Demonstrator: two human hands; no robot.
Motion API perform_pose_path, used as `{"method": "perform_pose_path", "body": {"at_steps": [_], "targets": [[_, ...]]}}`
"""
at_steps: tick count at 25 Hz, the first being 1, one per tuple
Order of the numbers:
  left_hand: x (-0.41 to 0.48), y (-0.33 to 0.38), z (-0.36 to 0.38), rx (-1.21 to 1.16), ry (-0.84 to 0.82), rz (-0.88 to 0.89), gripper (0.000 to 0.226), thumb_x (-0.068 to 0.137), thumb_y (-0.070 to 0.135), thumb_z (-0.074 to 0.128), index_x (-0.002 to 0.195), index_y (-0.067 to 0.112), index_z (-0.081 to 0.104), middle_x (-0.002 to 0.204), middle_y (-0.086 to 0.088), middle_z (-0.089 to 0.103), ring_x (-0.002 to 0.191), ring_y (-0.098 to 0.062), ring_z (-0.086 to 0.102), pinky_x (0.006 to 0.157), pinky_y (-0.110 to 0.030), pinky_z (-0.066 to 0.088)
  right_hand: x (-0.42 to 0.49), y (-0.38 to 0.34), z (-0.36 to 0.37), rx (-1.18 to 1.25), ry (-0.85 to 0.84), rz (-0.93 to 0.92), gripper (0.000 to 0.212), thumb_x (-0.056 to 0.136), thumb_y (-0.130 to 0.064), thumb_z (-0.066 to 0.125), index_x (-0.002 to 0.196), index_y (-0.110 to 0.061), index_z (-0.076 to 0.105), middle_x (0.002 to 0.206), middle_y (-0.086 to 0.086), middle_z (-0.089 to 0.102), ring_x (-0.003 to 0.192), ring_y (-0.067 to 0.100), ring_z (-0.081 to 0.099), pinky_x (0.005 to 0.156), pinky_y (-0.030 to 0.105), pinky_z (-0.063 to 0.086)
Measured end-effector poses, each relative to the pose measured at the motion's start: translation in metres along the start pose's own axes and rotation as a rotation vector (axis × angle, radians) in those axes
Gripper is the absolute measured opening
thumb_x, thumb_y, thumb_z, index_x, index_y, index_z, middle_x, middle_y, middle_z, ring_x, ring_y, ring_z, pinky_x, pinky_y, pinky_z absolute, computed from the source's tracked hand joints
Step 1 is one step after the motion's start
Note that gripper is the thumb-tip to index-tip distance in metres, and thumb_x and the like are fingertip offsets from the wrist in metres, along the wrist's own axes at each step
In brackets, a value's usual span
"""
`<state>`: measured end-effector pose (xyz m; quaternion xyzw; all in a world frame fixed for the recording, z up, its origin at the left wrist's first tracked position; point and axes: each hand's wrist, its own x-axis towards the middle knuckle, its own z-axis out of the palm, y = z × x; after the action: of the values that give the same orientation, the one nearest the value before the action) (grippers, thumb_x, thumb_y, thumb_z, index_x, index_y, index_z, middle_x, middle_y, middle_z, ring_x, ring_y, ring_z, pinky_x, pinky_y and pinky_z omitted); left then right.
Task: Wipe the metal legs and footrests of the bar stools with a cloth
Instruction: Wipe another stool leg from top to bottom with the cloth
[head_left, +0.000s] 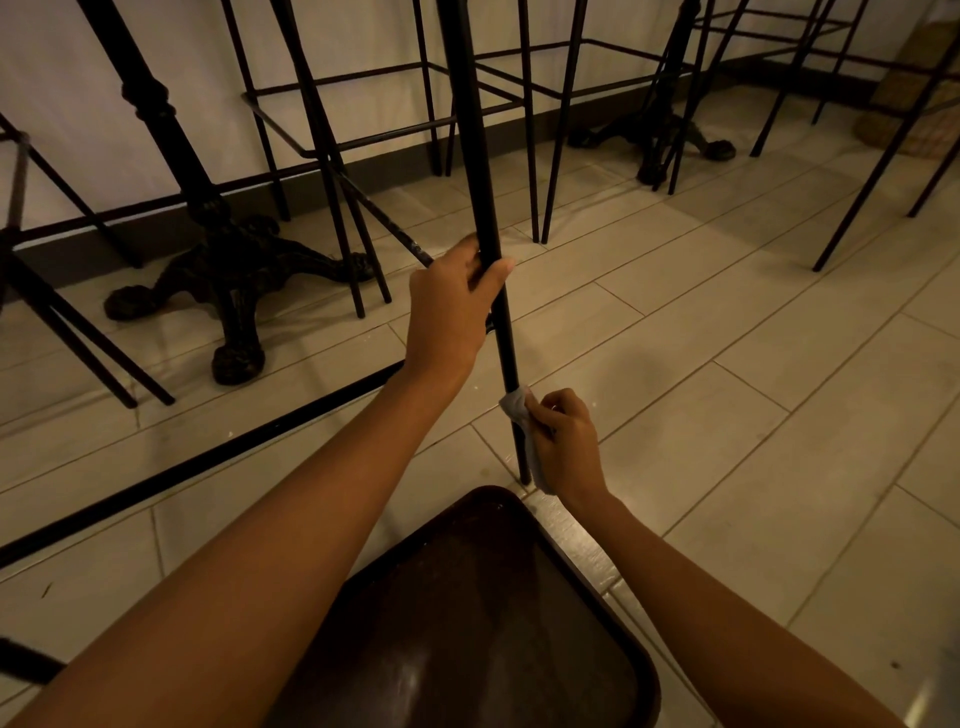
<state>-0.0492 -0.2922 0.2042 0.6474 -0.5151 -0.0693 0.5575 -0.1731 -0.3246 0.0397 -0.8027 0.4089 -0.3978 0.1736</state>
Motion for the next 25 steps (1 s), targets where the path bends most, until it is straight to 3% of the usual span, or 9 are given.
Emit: {"method": "perform_pose_path", "body": {"at_steps": [4,9,12,17,20,23,25], "targets": [[-0.004,-0.005,0.002,0.043,-0.03,-0.025,0.03,0.089,0.018,0.057,0.115,0.004,0.057,0.104,-0.011,0.068,0.096,-0.014,0.064,0.077,-0.012,0.05,0.001,-0.009,-0.007,0.063,0.093,0.026,0.037,0.086,-0.024,0.045,0.111,-0.006,0.065,0.085,0.015,0.057,0.076,0.016,0.044,0.064,0.009,0.029],[-0.015,-0.017,0.006,0.073,-0.052,-0.018,0.03,0.088,0.017,0.057,0.115,0.004,0.058,0.105,-0.012,0.068,0.099,-0.016,0.065,0.081,-0.015,0.05,-0.002,-0.007,0.003,0.058,0.095,-0.016,0.04,0.085,-0.029,0.043,0.105,-0.005,0.068,0.082,0.014,0.058,0.073,0.021,0.05,0.063,0.014,0.033],[-0.015,-0.015,0.007,0.046,-0.042,-0.023,0.03,0.088,0.015,0.058,0.115,0.003,0.058,0.105,-0.012,0.069,0.098,-0.016,0.065,0.082,-0.017,0.051,-0.008,0.006,0.01,0.012,0.098,-0.013,0.022,0.083,-0.014,0.06,0.101,-0.004,0.069,0.079,0.013,0.059,0.07,0.02,0.048,0.064,0.013,0.03],[-0.017,-0.017,0.007,0.024,-0.028,-0.008,0.029,0.087,0.014,0.06,0.115,0.003,0.059,0.103,-0.011,0.069,0.096,-0.013,0.065,0.082,-0.017,0.052,-0.02,0.026,0.021,-0.07,0.013,0.005,0.026,0.073,0.002,0.071,0.099,-0.004,0.07,0.08,0.013,0.059,0.07,0.027,0.053,0.06,0.022,0.034],[-0.016,-0.018,0.008,0.035,-0.023,0.002,0.03,0.087,0.015,0.06,0.114,0.003,0.06,0.102,-0.011,0.07,0.096,-0.014,0.066,0.081,-0.019,0.053,-0.019,0.022,0.016,-0.025,0.066,0.006,0.024,0.079,-0.007,0.066,0.103,-0.006,0.069,0.08,0.012,0.058,0.073,0.022,0.05,0.059,0.024,0.039],[-0.016,-0.018,0.008,0.044,-0.026,0.011,0.03,0.087,0.016,0.06,0.114,0.002,0.059,0.103,-0.012,0.07,0.096,-0.016,0.066,0.081,-0.021,0.054,-0.015,0.011,0.015,0.044,0.15,-0.009,0.032,0.086,-0.024,0.05,0.107,-0.007,0.067,0.083,0.004,0.054,0.077,0.009,0.041,0.066,0.011,0.035],[-0.015,-0.018,0.007,0.038,-0.023,-0.002,0.031,0.087,0.016,0.059,0.115,0.003,0.059,0.103,-0.012,0.069,0.097,-0.016,0.066,0.08,-0.019,0.053,-0.014,0.007,0.017,0.068,0.158,-0.003,0.031,0.087,-0.024,0.051,0.106,-0.006,0.068,0.082,0.006,0.056,0.076,0.007,0.039,0.067,0.008,0.034]]}}
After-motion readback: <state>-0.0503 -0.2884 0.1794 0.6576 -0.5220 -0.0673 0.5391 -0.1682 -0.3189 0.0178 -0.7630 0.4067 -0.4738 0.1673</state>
